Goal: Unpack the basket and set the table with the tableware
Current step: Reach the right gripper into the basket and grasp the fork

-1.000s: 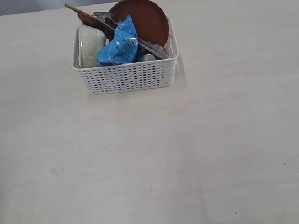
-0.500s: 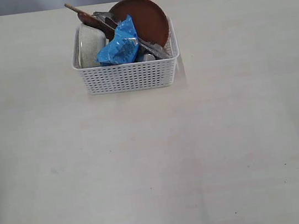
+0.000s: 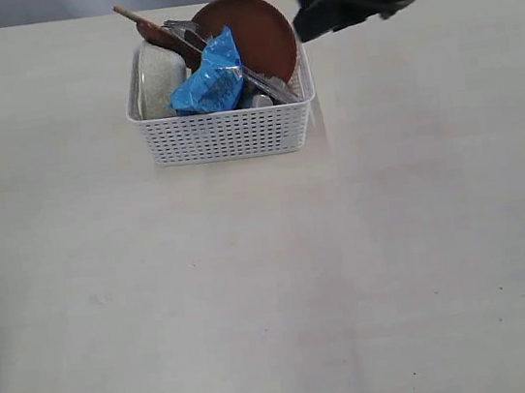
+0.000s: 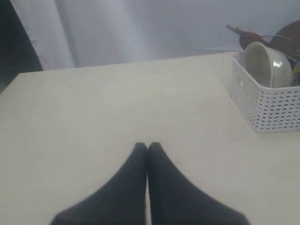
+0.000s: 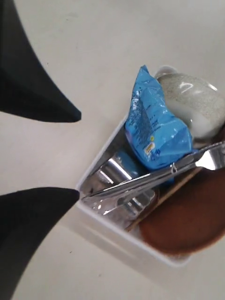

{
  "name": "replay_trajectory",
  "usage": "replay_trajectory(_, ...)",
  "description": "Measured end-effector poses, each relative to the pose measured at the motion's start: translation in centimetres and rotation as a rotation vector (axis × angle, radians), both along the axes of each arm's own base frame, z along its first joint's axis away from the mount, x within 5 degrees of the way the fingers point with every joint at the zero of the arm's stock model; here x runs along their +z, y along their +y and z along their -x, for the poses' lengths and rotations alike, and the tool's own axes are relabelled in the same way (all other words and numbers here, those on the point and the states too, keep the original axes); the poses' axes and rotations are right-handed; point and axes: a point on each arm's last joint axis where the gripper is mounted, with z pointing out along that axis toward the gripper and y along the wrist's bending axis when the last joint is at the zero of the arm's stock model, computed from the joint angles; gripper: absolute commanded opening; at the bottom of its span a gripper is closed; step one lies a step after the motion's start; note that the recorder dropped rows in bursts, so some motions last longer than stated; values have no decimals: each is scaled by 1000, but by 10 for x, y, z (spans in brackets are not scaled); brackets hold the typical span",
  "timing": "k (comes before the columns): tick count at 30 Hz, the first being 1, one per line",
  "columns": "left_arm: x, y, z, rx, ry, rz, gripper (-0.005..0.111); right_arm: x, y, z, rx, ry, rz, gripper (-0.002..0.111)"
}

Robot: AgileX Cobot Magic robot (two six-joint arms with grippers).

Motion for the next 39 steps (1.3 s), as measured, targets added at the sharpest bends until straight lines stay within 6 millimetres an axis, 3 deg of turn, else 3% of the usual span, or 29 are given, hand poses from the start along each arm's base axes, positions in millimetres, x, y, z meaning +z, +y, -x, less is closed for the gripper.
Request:
replay_trajectory(5,0,0,0,0,0,0,0,-35,47,-28,108,-3,102,42)
replay_trajectory(9,0,0,0,0,0,0,0,-58,69,-52,158,-29,203,42)
replay_trajectory(12,0,0,0,0,0,0,0,-67,77,-67,158,-62,278,44)
replay_trajectory(16,0,0,0,0,0,0,0,-78,83,-78,166,-86,338,57)
replay_trajectory(22,0,0,0,0,0,0,0,-100,92,-79,213,-71,398,58)
replay_trajectory(26,0,0,0,0,0,0,0,-102,94,-78,229,-76,410,58)
replay_trajectory(31,0,0,0,0,0,0,0,-105,94,-80,248,-97,456,44)
replay_trajectory(39,0,0,0,0,0,0,0,-110,93,-82,248,-95,490,5)
